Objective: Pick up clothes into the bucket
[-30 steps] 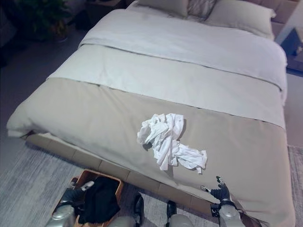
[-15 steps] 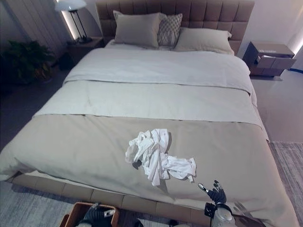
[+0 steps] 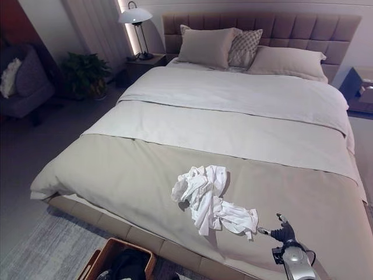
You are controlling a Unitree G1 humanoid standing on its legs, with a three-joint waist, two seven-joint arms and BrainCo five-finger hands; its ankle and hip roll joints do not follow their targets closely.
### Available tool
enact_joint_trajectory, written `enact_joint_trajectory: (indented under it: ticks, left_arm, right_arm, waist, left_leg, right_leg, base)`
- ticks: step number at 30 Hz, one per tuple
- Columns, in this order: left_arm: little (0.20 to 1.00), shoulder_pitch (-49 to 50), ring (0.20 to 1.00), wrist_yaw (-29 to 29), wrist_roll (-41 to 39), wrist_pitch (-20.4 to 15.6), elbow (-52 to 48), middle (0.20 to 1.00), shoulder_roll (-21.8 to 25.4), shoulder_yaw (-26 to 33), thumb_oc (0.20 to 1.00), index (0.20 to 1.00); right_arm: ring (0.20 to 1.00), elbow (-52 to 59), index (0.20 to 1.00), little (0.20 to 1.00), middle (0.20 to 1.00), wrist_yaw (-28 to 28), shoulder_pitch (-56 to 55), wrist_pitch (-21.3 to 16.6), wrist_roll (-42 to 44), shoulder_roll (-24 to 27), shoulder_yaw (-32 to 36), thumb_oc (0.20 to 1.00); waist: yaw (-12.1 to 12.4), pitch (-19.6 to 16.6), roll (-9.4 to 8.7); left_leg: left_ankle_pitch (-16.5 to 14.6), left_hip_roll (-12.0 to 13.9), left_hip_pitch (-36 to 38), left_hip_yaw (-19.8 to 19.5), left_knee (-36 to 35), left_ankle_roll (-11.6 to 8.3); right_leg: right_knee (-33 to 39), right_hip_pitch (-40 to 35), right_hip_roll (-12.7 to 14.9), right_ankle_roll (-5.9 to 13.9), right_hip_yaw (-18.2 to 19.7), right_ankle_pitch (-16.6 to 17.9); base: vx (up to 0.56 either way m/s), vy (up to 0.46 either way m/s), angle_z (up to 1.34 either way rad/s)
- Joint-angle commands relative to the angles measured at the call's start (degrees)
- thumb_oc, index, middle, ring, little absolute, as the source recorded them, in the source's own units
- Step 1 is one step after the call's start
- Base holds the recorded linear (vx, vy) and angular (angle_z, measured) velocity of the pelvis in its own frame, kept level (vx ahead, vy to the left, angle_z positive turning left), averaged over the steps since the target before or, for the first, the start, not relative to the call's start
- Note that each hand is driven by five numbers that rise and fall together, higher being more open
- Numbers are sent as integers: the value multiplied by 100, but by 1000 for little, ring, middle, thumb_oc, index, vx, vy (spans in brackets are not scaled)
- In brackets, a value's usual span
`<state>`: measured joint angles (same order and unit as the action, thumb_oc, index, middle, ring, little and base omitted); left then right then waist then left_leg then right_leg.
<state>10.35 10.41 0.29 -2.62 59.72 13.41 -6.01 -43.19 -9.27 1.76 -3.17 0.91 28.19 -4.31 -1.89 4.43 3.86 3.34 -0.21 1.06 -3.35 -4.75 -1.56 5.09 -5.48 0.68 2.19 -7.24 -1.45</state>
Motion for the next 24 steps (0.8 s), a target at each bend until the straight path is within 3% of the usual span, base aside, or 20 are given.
enact_joint_trajectory:
  ticks: [1,14,24]
  left_arm:
    - [1000,-391,1000,202,-186,-96,-18,1000,141,-98,1000,1000]
    - [1000,-642,1000,659,-472,-266,-376,1000,321,-557,1000,1000]
    - [1000,-908,1000,924,-704,-334,-551,1000,310,-807,1000,1000]
  right_arm:
    - [1000,200,1000,1000,1000,-295,780,-232,-156,260,-3,1000]
    - [1000,-862,1000,1000,1000,-1190,3078,-81,-356,593,-840,1000]
    - [1000,-1449,1000,1000,1000,-1543,4218,10,-264,779,-1158,1000]
  waist:
    - [238,353,-318]
    - [611,1216,-315]
    - [647,1719,-229]
  left_leg:
    - [-325,-296,-247,-89,540,214]
    - [-334,-445,-1516,-103,1325,238]
    - [-156,-490,-1972,-110,1290,309]
  right_leg:
    - [-863,630,415,194,-69,-50]
    - [-1160,1702,447,150,44,206]
    - [-1673,2394,535,132,166,128]
  base:
    - [-97,17,22]
    - [-98,44,5]
    - [-62,56,1]
